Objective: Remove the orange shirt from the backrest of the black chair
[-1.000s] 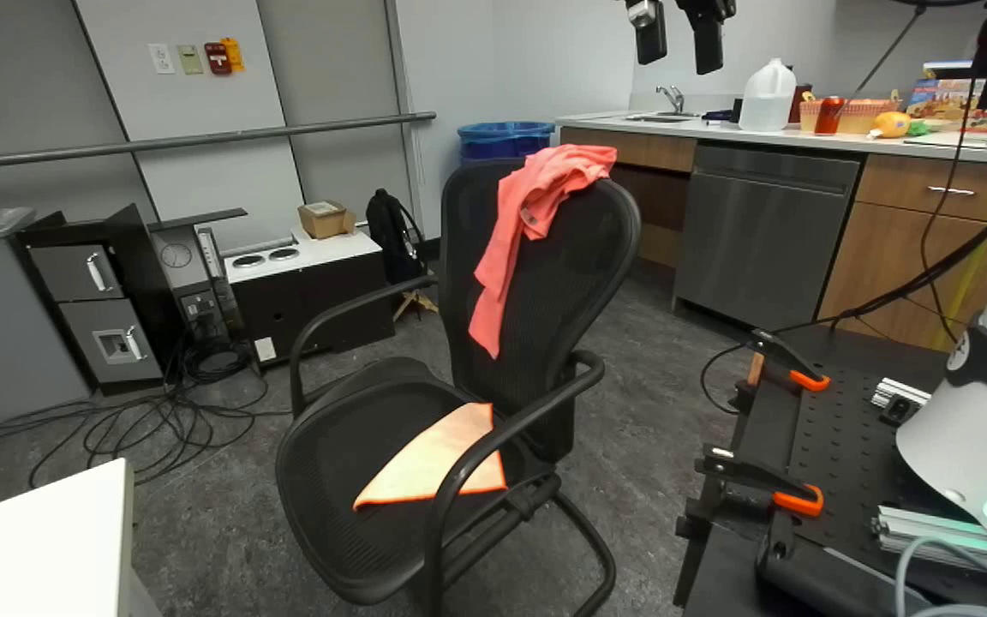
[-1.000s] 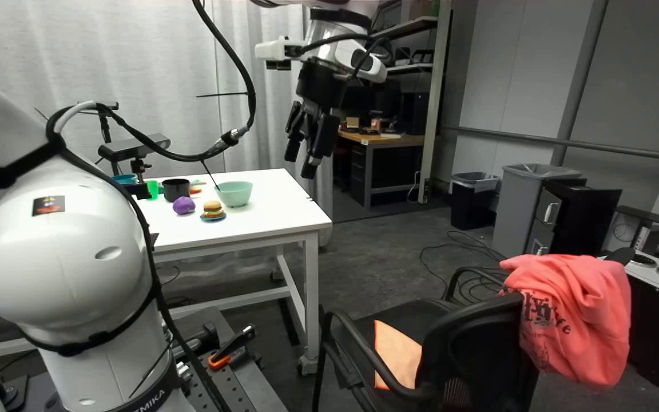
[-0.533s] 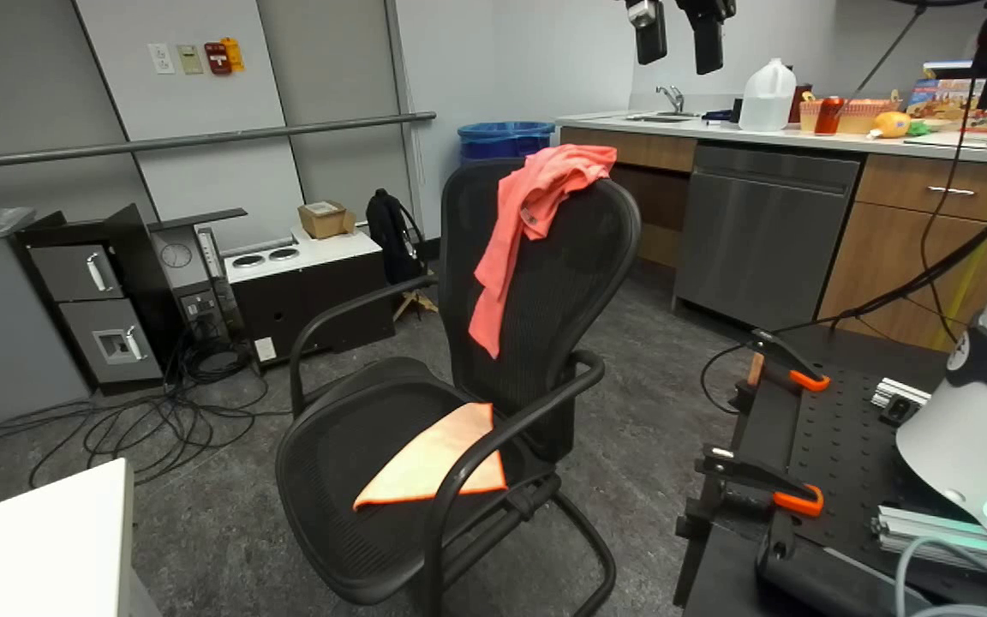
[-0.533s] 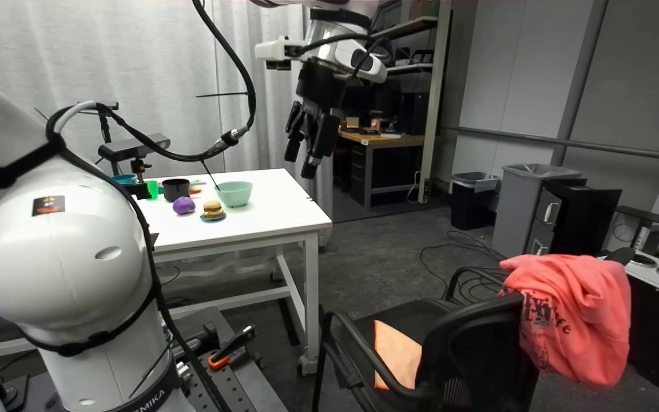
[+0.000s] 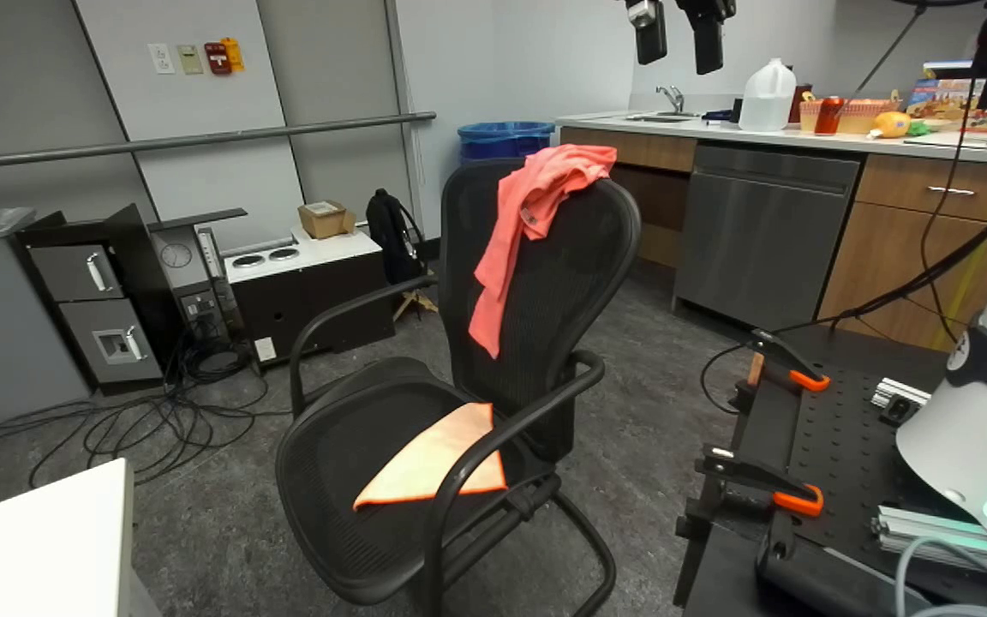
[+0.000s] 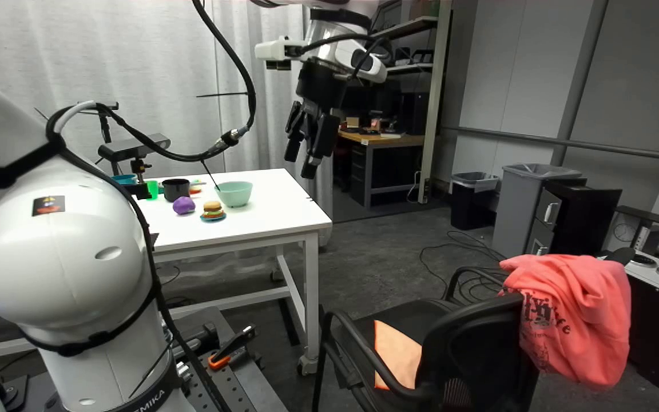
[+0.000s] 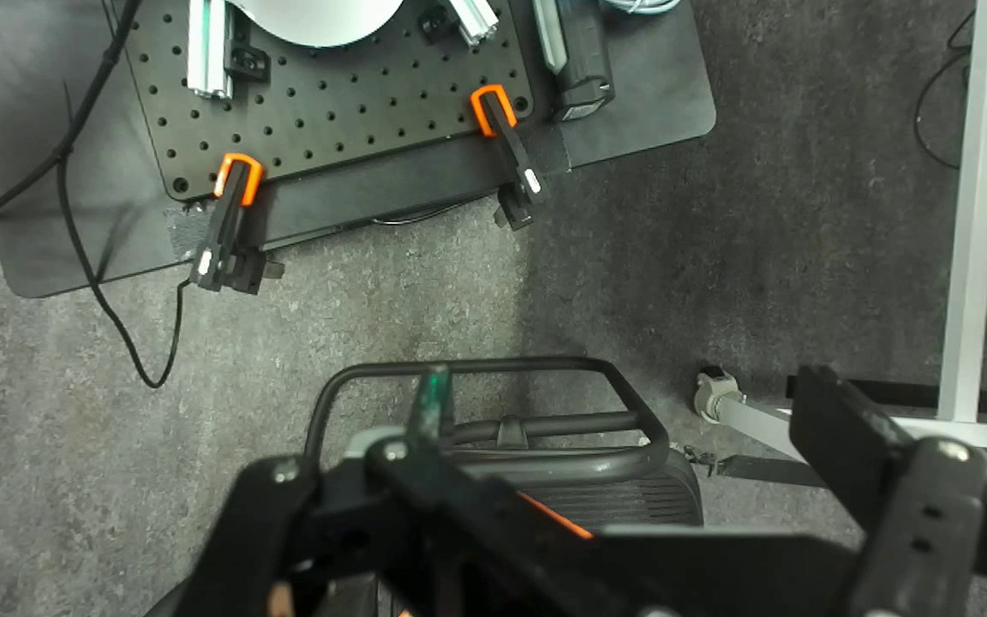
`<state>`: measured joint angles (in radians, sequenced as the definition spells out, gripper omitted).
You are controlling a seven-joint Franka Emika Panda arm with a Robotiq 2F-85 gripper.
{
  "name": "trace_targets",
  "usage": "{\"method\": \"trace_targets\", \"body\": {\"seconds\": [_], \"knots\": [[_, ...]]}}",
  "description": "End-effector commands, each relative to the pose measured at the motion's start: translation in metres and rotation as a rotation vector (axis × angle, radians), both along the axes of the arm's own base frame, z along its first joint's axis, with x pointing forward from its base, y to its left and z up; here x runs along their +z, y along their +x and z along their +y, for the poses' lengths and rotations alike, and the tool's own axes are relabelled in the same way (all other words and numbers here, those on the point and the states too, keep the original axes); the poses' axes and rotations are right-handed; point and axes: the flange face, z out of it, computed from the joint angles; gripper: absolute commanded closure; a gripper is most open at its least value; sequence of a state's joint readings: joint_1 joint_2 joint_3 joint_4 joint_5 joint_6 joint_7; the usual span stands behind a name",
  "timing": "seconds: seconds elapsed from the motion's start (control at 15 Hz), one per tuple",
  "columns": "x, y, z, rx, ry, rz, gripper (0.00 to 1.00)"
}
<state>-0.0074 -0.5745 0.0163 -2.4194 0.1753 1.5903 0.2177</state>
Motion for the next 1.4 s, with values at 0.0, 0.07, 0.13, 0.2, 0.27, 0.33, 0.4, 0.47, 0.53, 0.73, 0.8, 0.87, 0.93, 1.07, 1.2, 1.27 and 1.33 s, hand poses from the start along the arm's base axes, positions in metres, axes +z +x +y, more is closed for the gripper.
{"method": "trace_targets", "body": {"seconds": [0.0,0.07,0.13,0.2,0.27,0.33,0.4,0.47,0.53,0.73,0.8,0.87,0.93,1.07,1.2,1.27,1.33], "knots": [[0.000,0.000,0.000,0.000,0.000,0.001,0.00],[0.000,0.000,0.000,0.000,0.000,0.001,0.00],[0.000,0.000,0.000,0.000,0.000,0.001,0.00],[0.000,0.000,0.000,0.000,0.000,0.001,0.00],[0.002,0.002,0.000,0.008,-0.004,-0.012,0.00],[0.004,0.005,-0.001,0.017,-0.015,-0.024,0.00],[0.008,0.008,-0.004,0.024,-0.031,-0.040,0.00],[0.011,0.010,-0.007,0.029,-0.048,-0.060,0.00],[0.015,0.015,-0.010,0.031,-0.065,-0.081,0.00],[0.027,0.031,-0.022,0.037,-0.108,-0.151,0.00],[0.034,0.039,-0.028,0.042,-0.124,-0.185,0.00],[0.039,0.046,-0.032,0.047,-0.135,-0.209,0.00],[0.045,0.054,-0.037,0.052,-0.149,-0.240,0.00],[0.056,0.071,-0.047,0.063,-0.172,-0.297,0.00],[0.066,0.092,-0.061,0.078,-0.208,-0.363,0.00],[0.069,0.103,-0.069,0.085,-0.226,-0.391,0.00],[0.071,0.113,-0.077,0.091,-0.244,-0.414,0.00]]}}
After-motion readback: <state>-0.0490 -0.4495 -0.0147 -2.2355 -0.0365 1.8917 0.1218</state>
